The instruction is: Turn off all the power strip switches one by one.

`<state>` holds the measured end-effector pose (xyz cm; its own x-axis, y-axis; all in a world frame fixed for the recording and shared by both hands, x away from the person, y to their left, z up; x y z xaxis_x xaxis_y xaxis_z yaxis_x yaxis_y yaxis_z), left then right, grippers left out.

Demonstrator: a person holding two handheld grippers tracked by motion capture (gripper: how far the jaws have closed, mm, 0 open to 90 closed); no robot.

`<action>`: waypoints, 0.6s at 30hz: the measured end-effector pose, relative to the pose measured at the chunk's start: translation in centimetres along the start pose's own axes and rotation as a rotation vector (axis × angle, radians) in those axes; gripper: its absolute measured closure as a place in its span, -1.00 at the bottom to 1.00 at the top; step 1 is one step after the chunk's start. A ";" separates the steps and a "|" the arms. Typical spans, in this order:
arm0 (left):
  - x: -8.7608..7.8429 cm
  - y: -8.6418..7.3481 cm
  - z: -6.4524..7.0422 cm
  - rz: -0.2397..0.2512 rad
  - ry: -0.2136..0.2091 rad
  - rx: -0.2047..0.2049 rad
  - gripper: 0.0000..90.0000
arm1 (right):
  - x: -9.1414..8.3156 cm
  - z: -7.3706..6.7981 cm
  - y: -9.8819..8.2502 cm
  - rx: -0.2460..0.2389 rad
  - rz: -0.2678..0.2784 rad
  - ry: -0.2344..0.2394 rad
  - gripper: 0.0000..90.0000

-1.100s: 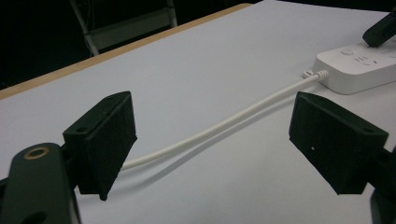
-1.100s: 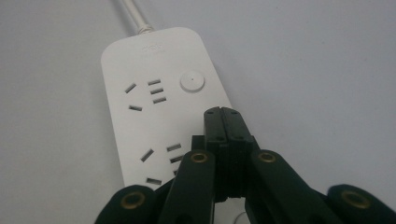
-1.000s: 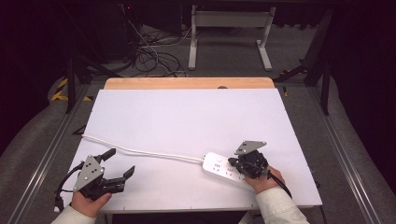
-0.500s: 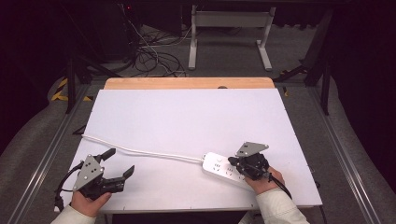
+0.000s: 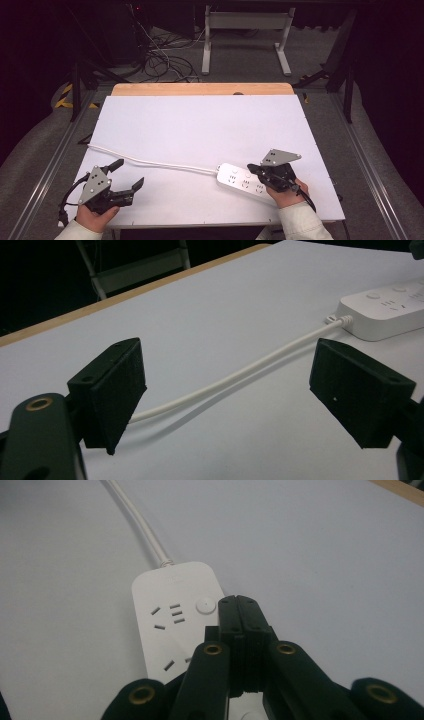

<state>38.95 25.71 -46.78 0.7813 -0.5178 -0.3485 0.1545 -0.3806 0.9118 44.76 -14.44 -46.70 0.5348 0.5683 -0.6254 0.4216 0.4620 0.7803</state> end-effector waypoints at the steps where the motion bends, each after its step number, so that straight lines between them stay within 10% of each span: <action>1: 0.0 0.0 0.0 0.001 0.000 -0.001 -0.66 | -0.2 0.1 -0.1 0.003 -0.004 -0.004 1.00; 18: 0.0 0.0 0.1 0.000 0.001 0.001 -0.66 | -1.7 1.7 -3.0 0.040 -0.039 -0.045 1.00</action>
<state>38.92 25.66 -46.77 0.7822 -0.5168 -0.3479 0.1539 -0.3808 0.9118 43.85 -17.99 -47.95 0.5494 0.5185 -0.6552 0.4715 0.4549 0.7555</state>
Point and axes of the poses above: each handheld gripper's, and its own axes: x roughly forward along the jaws, y roughly out of its top, z roughly to its right, the point moved 6 cm from there along x, roughly forward along the jaws, and after that the axes turned 6 degrees about x, right-handed, at the moved point
